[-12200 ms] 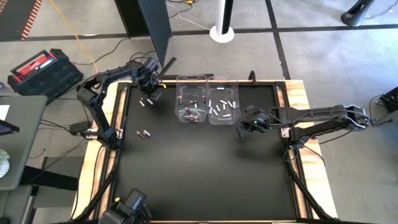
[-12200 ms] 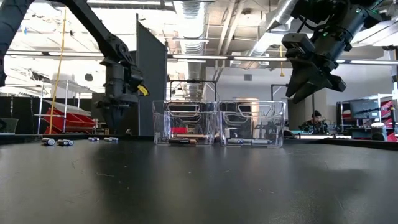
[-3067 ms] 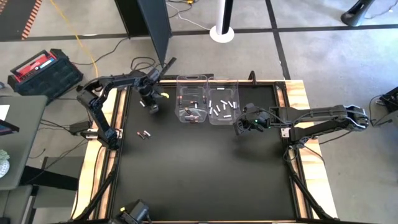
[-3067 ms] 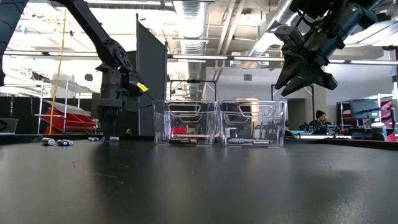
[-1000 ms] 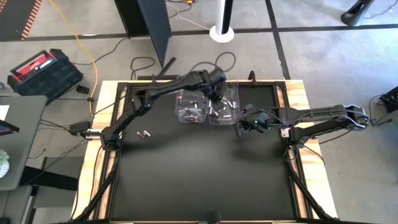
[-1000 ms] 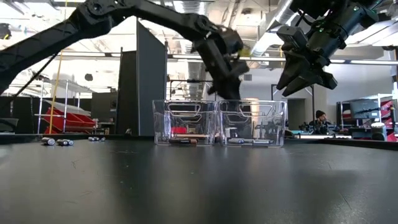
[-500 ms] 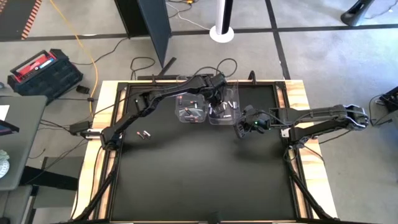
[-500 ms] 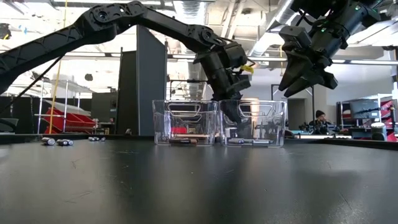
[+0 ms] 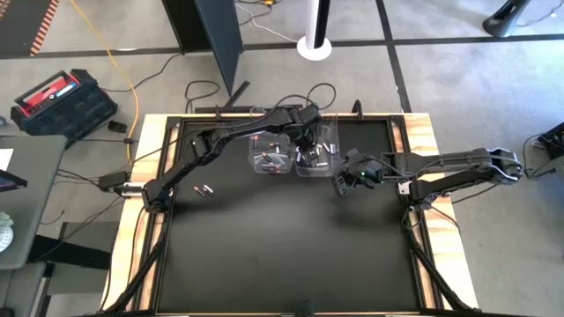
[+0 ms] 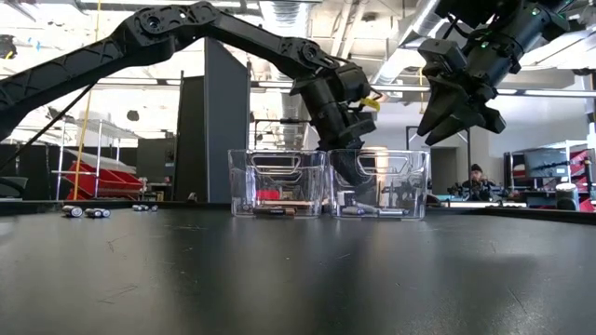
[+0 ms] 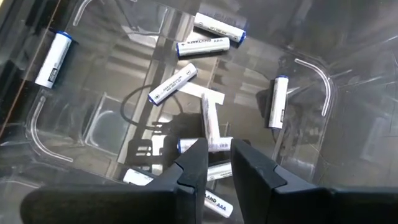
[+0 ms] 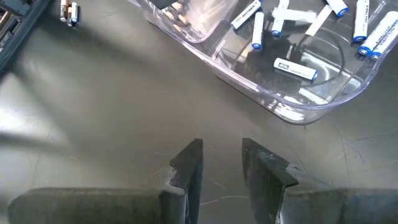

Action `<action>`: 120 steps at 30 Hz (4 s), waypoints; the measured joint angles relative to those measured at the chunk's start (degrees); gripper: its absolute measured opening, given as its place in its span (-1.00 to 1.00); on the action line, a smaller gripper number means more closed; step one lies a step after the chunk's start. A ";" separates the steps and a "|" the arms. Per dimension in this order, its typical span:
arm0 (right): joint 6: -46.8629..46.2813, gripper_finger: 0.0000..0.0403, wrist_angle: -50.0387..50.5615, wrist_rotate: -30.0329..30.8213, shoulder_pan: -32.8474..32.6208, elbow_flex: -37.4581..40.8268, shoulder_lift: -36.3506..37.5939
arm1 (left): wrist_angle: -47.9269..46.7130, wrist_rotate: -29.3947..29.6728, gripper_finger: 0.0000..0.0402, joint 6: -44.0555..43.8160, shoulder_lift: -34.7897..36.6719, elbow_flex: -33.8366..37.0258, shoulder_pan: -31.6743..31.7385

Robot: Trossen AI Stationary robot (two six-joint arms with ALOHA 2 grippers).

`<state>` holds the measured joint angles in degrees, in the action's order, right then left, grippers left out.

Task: Sort batteries
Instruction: Put the white battery into the right transparent bin

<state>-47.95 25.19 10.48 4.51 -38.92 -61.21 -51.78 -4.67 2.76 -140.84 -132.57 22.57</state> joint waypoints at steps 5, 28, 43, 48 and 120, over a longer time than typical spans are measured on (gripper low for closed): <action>-0.01 -0.37 0.00 0.00 0.00 0.00 0.00 | -0.01 0.00 -0.66 0.65 0.00 0.00 -0.09; 0.45 -0.37 0.09 0.00 0.02 0.00 0.02 | -14.70 6.83 -0.66 -2.17 16.91 -2.14 7.66; 3.18 -0.37 -0.04 0.02 0.13 -0.01 0.02 | -5.18 13.35 -0.66 -8.34 42.81 28.82 17.40; 3.40 -0.37 -0.17 0.02 0.13 0.00 0.02 | 7.17 15.38 -0.66 -17.99 56.68 50.48 18.72; 3.46 -0.37 1.16 0.03 -1.48 -0.01 0.02 | 26.89 20.28 -0.14 -45.50 48.89 83.87 32.36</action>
<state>-44.49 26.35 10.51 3.03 -38.93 -61.19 -24.88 15.61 -42.73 -91.94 -48.71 54.93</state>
